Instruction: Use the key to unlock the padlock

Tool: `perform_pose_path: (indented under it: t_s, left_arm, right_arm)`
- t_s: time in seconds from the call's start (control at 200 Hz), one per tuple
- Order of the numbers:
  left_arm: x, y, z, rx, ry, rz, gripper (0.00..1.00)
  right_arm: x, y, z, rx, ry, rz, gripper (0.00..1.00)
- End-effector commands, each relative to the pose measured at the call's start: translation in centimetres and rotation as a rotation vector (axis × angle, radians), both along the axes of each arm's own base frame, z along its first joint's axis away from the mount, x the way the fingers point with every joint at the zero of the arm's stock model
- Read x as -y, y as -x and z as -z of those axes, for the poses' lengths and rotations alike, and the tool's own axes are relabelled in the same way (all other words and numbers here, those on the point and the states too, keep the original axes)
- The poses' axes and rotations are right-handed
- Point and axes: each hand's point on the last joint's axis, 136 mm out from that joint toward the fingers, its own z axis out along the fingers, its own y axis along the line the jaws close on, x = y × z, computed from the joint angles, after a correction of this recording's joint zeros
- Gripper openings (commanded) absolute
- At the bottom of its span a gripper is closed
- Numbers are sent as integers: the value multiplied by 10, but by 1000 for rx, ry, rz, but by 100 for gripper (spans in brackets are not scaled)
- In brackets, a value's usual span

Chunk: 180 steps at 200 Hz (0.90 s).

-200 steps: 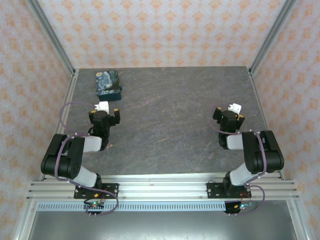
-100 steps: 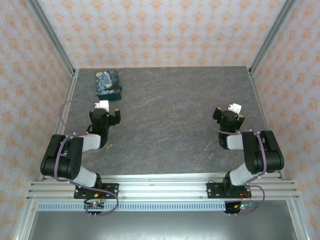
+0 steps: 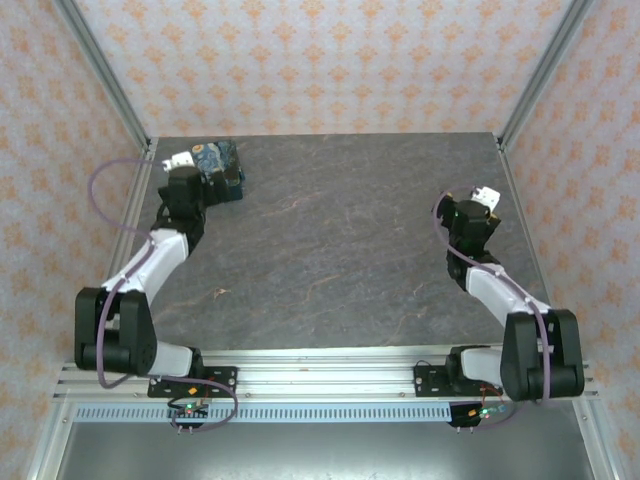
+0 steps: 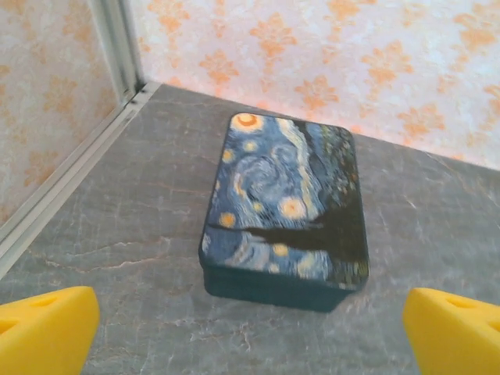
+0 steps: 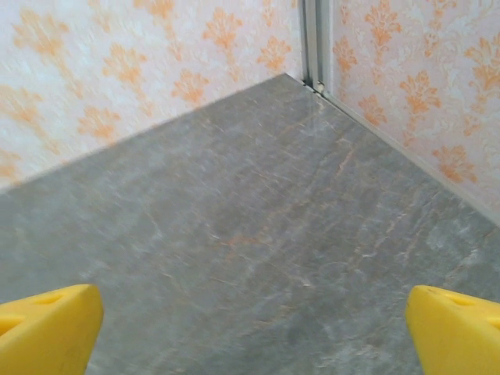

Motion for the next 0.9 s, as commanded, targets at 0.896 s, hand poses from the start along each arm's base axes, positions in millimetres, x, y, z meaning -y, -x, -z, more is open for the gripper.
perform_pose_path:
  t_s: [0.896]
  left_arm:
    - [-15,-200,119,-313,508,87,100]
  right_arm:
    - [-114,58,57,-415,-529,-379,98]
